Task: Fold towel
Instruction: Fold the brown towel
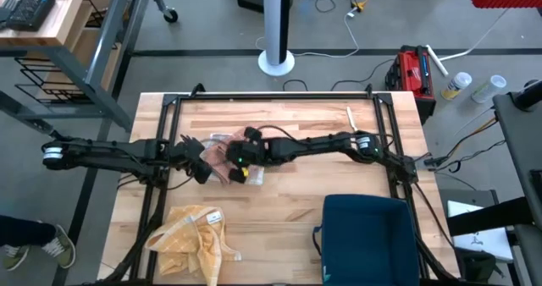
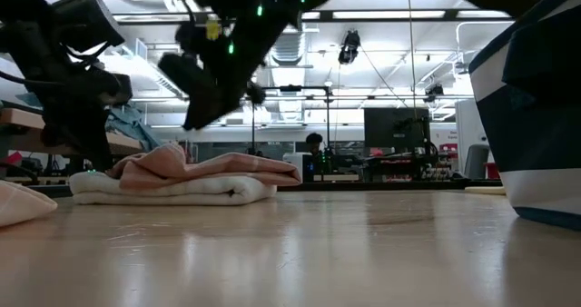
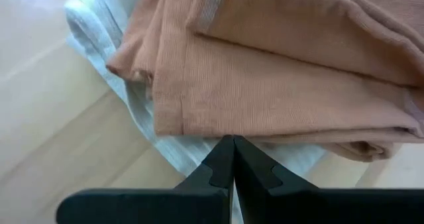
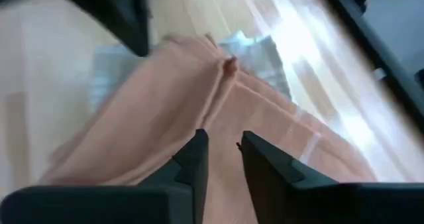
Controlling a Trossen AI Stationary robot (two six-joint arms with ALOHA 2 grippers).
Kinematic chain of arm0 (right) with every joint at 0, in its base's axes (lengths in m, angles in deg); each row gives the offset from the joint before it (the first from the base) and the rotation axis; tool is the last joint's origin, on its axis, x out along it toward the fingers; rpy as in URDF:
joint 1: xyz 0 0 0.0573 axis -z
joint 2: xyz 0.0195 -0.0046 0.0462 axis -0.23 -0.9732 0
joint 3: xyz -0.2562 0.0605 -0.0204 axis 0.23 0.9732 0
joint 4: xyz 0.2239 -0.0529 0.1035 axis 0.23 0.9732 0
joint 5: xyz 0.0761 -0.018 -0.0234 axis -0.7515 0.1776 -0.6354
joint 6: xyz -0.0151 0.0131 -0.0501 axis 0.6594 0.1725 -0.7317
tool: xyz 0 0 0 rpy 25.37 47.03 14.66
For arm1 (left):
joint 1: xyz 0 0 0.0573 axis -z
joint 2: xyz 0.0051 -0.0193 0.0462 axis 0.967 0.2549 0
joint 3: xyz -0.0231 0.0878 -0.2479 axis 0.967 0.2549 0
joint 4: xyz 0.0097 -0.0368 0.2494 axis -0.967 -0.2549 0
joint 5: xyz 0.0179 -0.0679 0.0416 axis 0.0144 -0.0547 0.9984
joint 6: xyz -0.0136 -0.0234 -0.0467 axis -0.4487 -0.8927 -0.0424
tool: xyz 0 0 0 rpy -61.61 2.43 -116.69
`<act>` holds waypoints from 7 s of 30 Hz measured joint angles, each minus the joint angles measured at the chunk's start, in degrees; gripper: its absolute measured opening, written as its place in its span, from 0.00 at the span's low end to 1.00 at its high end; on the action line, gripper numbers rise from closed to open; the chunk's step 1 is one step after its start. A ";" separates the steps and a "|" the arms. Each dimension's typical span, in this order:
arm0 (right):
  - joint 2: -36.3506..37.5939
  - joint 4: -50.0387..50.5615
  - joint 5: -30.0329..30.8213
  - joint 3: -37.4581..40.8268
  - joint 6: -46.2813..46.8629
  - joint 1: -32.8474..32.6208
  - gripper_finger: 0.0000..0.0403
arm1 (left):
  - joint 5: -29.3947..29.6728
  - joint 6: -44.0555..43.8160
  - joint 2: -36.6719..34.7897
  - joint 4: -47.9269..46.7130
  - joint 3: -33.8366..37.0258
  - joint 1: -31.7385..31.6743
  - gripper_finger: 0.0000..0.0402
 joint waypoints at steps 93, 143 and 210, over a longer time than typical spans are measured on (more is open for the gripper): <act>-0.40 -15.57 -19.48 11.41 0.93 0.02 0.00 | 0.38 -37.21 10.24 27.59 0.02 7.40 0.41; 0.78 -8.30 -11.88 11.50 -4.00 -1.33 0.00 | 26.39 -27.61 3.24 -3.03 -1.52 6.18 0.08; 5.50 -2.15 -15.41 18.05 3.56 3.67 0.00 | 20.38 -20.50 16.53 -18.94 -18.10 6.45 0.30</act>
